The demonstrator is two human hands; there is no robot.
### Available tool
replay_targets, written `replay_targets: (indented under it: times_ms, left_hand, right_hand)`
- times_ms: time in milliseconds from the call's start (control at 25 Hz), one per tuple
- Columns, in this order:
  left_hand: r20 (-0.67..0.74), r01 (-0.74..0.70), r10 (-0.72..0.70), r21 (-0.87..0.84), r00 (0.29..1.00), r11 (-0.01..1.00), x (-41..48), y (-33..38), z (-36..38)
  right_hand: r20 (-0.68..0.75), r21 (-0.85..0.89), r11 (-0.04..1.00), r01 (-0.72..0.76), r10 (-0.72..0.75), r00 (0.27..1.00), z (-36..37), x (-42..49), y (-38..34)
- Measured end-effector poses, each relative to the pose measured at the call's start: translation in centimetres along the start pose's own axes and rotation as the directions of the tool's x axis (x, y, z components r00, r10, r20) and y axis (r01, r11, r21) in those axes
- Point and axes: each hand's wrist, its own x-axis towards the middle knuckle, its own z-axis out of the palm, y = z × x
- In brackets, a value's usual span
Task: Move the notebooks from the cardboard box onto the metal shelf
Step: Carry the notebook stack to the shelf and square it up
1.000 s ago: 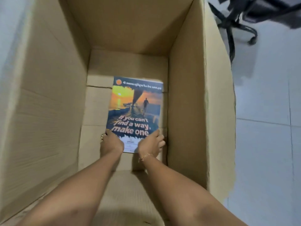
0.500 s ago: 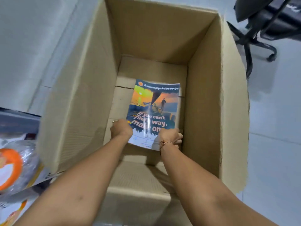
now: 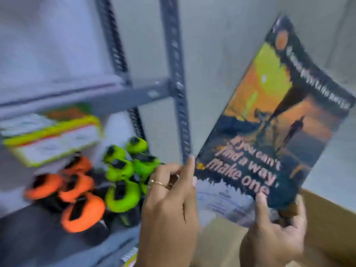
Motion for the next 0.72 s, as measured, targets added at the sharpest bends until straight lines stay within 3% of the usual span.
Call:
replay_targets:
  times_ms: [80,160,280,400,480,560,640,720]
  left_hand:
    - [-0.186,-0.024,0.046,0.119,0.982,0.993,4.3,-0.2,-6.5]
    - [-0.298,0.084,-0.005,0.254,0.955,0.964,8.5,-0.5,-12.6]
    - [-0.371,0.307,-0.163,0.372,0.914,0.876,14.2,-2.6,-18.6]
    - [-0.464,0.486,-0.285,0.403,0.839,0.775,17.7,-5.1,-21.4]
    - [-0.442,0.574,-0.396,0.412,0.805,0.708,18.4,-7.0,-21.6]
    - [-0.347,0.644,-0.545,0.476,0.764,0.599,18.1,-8.9,-21.6]
    - [-0.259,0.656,-0.623,0.492,0.738,0.573,17.4,-9.9,-21.5]
    - [-0.213,0.632,-0.622,0.496,0.754,0.596,17.1,-9.8,-21.7]
  right_hand:
    - [0.175,0.109,0.989,0.096,-0.114,0.978,5.3,-2.4,-5.2]
    - [0.369,0.21,0.957,0.202,-0.269,0.89,10.2,-4.4,-9.8]
    - [0.573,0.293,0.913,0.285,-0.406,0.712,17.6,-6.4,-15.4]
    - [0.79,0.171,0.863,0.475,-0.409,0.458,24.2,-8.3,-18.4]
    - [0.888,0.093,0.811,0.577,-0.33,0.32,27.2,-9.1,-18.4]
    - [0.947,-0.017,0.72,0.693,-0.211,0.242,28.3,-9.7,-17.5]
    - [0.965,-0.057,0.64,0.766,-0.161,0.206,27.9,-10.0,-16.8]
    - [0.965,-0.049,0.632,0.774,-0.169,0.199,27.1,-9.8,-16.9]
